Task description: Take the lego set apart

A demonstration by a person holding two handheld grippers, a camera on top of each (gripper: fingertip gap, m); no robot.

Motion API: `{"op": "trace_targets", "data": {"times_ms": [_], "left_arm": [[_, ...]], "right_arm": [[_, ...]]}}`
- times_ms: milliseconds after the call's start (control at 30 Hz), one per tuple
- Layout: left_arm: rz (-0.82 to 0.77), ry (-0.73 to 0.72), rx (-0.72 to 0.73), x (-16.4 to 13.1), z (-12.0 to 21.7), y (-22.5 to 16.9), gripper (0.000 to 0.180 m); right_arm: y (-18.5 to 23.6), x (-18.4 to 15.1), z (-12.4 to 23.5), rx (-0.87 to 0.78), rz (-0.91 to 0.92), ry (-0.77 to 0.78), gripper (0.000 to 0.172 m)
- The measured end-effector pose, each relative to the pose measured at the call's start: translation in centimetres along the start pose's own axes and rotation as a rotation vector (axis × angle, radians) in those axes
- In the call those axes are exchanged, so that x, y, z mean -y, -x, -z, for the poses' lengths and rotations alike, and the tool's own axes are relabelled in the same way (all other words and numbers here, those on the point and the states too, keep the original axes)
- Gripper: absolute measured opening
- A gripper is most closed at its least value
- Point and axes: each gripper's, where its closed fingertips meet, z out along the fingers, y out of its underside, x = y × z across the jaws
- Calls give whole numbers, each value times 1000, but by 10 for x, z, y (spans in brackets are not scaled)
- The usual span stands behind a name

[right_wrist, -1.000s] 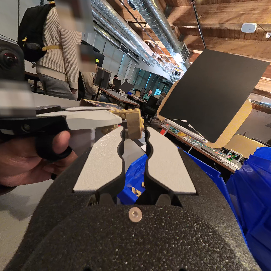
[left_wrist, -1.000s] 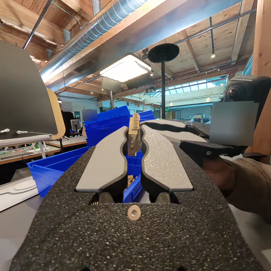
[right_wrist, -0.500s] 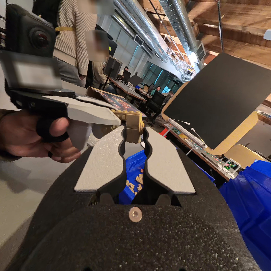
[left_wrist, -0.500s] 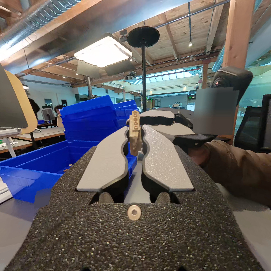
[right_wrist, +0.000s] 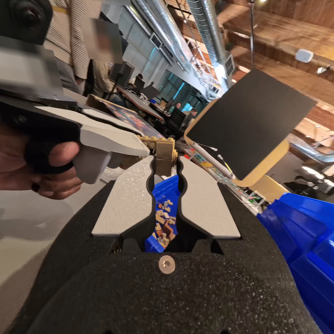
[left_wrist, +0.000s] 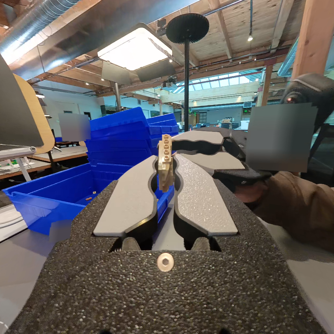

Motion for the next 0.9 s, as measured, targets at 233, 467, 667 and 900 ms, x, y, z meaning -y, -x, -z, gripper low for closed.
{"op": "trace_targets", "data": {"times_ms": [233, 467, 667, 900], "left_arm": [[11, 5, -16, 1, 1, 1, 14], [-13, 90, -118, -6, 3, -7, 14], [-112, 159, -146, -12, 5, -13, 14], [-68, 221, -222, -22, 5, -21, 15]], "right_arm": [[0, 1, 0, -40, 19, 6, 21], [3, 2, 7, -6, 170, 23, 21], [6, 1, 15, 68, 223, 25, 21], [13, -6, 25, 226, 169, 15, 22]]}}
